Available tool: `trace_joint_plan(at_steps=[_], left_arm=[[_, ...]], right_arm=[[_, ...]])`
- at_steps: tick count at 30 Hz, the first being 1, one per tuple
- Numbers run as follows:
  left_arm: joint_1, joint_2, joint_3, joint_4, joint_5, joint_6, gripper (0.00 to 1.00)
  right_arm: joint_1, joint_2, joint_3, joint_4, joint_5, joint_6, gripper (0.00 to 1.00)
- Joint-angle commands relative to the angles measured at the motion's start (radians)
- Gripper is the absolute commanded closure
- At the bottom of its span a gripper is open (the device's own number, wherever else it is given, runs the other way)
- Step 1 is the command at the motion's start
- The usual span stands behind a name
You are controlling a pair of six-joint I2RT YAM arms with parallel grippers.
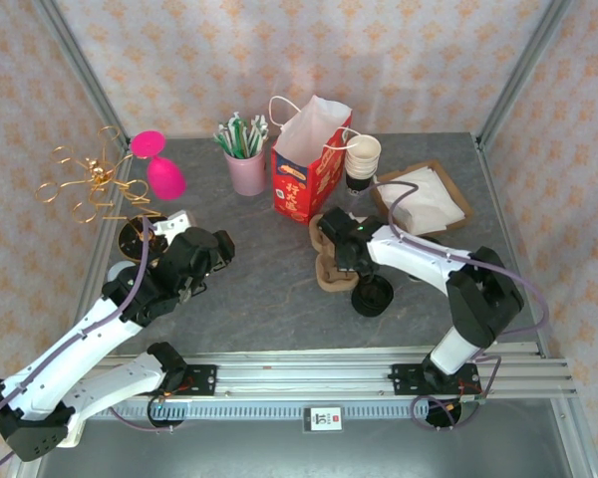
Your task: Pack the takeout coffee
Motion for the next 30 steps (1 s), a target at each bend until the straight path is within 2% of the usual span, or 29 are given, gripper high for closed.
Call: trace_joint_plan(at_steps=[1, 8, 11, 16, 18, 24, 30], left_arm=[[-0.005, 0.006, 0.010, 0.033, 0.010, 0.025, 0.32], [-0.004, 0.024, 0.005, 0.072, 0.036, 0.027, 0.32], [-0.004, 0.036, -0.001, 0.098, 0.047, 0.031, 0.32], [-0.005, 0.063, 0.007, 0.132, 0.056, 0.049, 0.32], [-0.004, 0.069, 0.010, 0.148, 0.058, 0.057, 0.32], [-0.004, 0.087, 0.014, 0.209, 0.057, 0.087, 0.31], [-0.003, 0.115, 0.022, 0.244, 0.058, 0.103, 0.31]], right_arm=[[-0.043, -0.028, -0.031, -0.030, 0.052, 0.012, 0.88], [-0.136, -0.040, -0.058, 0.005, 0.055, -0.018, 0.85], [-0.160, -0.035, -0.049, 0.010, 0.054, -0.038, 0.81], [-0.161, -0.035, 0.009, -0.021, 0.064, -0.053, 0.51], [-0.160, -0.044, 0.039, -0.036, 0.071, -0.058, 0.46], [-0.163, -0.009, 0.145, -0.040, 0.031, -0.096, 0.39], [-0.164, 0.100, 0.232, -0.015, -0.013, -0.150, 0.45]])
